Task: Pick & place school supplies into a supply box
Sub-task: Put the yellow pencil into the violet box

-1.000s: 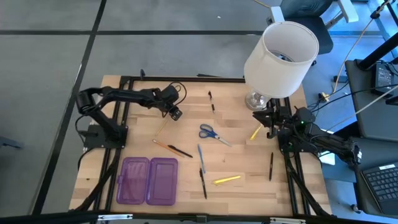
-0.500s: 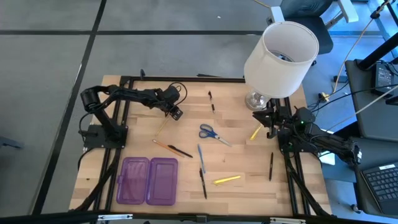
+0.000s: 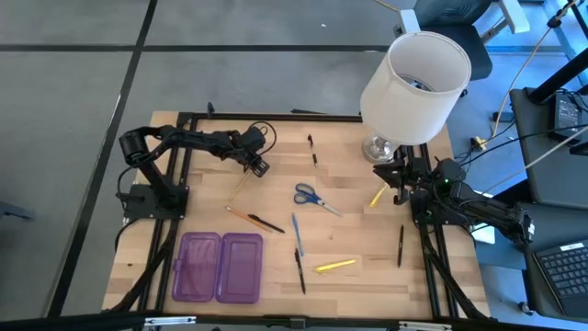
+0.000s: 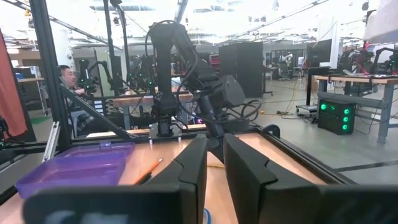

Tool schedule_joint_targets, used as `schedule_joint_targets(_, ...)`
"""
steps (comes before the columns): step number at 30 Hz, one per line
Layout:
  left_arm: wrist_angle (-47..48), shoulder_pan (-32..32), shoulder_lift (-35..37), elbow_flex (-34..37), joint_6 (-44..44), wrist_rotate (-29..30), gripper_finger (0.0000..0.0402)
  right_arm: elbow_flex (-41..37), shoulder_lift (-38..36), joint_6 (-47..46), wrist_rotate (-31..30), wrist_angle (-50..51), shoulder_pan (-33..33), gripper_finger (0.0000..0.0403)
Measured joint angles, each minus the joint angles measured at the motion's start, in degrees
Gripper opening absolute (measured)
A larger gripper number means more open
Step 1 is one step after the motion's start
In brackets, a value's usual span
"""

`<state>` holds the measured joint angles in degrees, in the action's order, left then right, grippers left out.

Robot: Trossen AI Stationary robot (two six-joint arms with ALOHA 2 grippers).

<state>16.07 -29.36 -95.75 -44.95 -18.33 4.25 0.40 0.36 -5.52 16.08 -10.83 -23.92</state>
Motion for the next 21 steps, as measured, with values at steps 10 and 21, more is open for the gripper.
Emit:
schedule_joint_targets(10, 4.2, 1.0, 0.0, 0.0, 6.4, -2.9, 0.0006, 0.0, 0.0, 0.0, 0.0, 0.0, 0.0, 0.0060)
schedule_joint_targets(21, 6.3, 1.9, 4.8, 0.4, 7.1, -3.8, 0.0006, 0.0, 0.0, 0.0, 0.0, 0.0, 0.0, 0.0060)
